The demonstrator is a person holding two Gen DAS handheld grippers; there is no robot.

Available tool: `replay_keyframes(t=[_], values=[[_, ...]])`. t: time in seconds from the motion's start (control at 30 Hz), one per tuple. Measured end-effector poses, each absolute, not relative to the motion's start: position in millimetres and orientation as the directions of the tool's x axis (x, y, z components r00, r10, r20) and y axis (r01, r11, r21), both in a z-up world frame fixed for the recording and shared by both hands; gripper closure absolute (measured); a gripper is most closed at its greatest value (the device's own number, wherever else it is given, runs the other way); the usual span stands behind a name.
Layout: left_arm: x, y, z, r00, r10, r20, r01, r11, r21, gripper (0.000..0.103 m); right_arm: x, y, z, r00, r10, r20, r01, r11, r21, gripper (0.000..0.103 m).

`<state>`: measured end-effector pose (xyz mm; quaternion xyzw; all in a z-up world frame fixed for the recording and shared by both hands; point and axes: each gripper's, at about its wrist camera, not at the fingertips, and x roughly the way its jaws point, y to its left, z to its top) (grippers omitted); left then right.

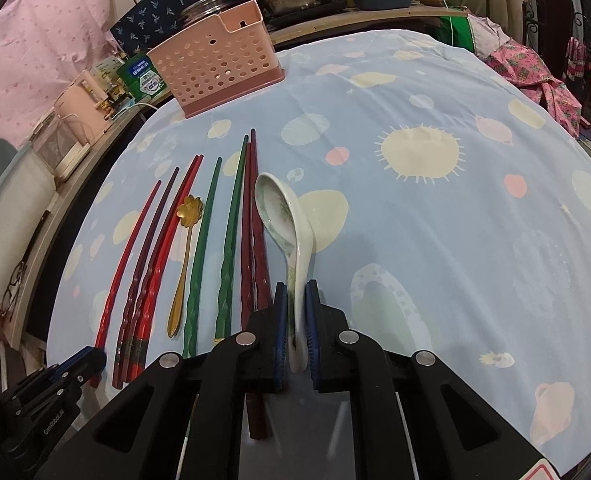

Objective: Organize utensils
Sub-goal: 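Grasp a red chopstick with the left tool while the right tool grasps the white ceramic spoon, then lift and drop the red chopstick into the pink holder while the right tool drops the white spoon in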

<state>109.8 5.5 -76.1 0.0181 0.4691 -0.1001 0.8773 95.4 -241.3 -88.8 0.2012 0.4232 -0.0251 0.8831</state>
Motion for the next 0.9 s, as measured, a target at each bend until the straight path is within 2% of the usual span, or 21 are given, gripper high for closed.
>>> replay_keyframes(t=[0.5,0.9], values=[[101,26,-36,0.588,-0.21,-0.781,0.183,0.975,-0.125,0.096,73,-256,-44,0.71,0.075,-0.7,0.21,0.927,0.312,0.095],[155,34,62,0.747,-0.204,-0.633,0.197,0.977,-0.083,0.096,111,-268,12,0.786,0.042,-0.617,0.161,0.949,0.27,0.097]])
